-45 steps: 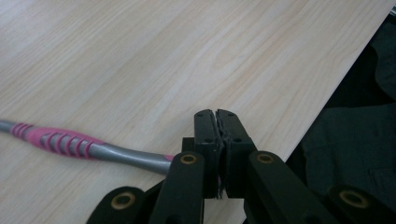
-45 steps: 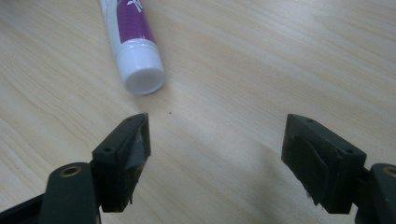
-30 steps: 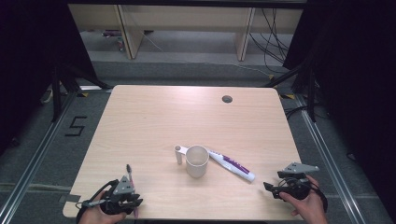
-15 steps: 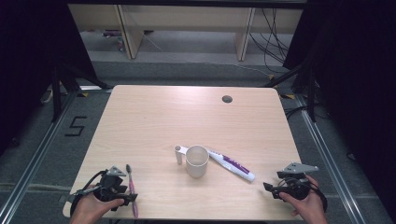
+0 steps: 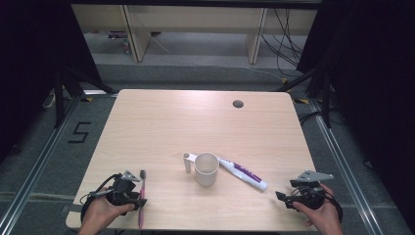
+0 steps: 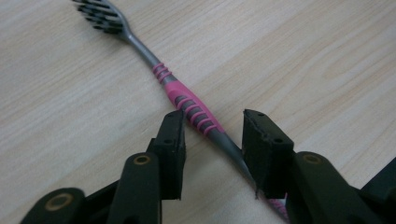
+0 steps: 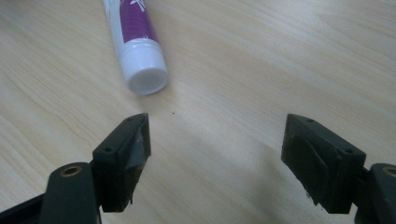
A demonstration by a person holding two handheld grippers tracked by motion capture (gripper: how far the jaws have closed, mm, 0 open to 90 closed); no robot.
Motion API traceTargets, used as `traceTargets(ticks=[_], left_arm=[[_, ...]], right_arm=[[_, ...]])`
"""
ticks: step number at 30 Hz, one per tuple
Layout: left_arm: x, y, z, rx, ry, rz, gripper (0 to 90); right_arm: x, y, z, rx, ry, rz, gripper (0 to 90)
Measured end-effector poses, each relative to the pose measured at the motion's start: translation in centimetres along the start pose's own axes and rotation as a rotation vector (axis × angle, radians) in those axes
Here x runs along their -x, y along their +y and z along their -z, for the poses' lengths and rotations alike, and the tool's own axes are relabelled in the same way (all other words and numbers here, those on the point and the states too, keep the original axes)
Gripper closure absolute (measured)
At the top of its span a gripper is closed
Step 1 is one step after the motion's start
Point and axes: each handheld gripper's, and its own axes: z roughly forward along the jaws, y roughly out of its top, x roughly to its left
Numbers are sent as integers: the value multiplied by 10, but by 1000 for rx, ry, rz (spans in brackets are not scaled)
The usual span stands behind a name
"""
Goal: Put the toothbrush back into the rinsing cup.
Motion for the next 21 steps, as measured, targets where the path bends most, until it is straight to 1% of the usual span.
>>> traceTargets(ticks=[2, 3, 5, 6, 7, 8, 11, 12, 13, 14, 15, 16, 18, 19, 21], left_arm=[[1, 5, -3, -13, 6, -26, 656], [1, 5, -3, -13, 6, -26, 671], [1, 8, -3, -34, 3, -41, 702], [1, 9, -4, -36, 4, -49, 712], [2, 10, -5, -32, 12, -41, 712], [2, 11, -5, -46, 11, -58, 728], [0, 14, -6, -58, 13, -68, 757], [0, 15, -6, -71, 16, -75, 757], [0, 16, -6, -70, 15, -75, 771], [-1, 18, -6, -89, 20, -84, 781], [-1, 20, -7, -100, 29, -93, 799], [-1, 22, -7, -109, 28, -98, 806], [-1, 23, -8, -109, 34, -104, 809], [0, 26, -8, -144, 33, -125, 811], [1, 28, -9, -145, 39, -128, 812]], right_arm=[[0, 0, 0, -2, 9, -1, 246], [0, 0, 0, -2, 9, -1, 246], [1, 0, -1, 2, 11, 3, 247], [1, 0, 0, 3, 12, 3, 247], [1, 0, 0, 3, 12, 3, 247], [1, 0, -1, 8, 9, 2, 247], [1, 0, 0, 2, 8, 3, 247], [1, 0, 0, 2, 8, 3, 247], [-1, 0, 0, -1, 10, -19, 247], [-1, 0, -1, 0, 13, -9, 247], [-2, 0, 0, -12, 17, -32, 247], [-3, 0, 0, -11, 20, -33, 246], [-3, 0, 0, -9, 18, -32, 247], [-2, 0, 0, -11, 21, -33, 246], [-2, 0, -1, -12, 22, -33, 246]])
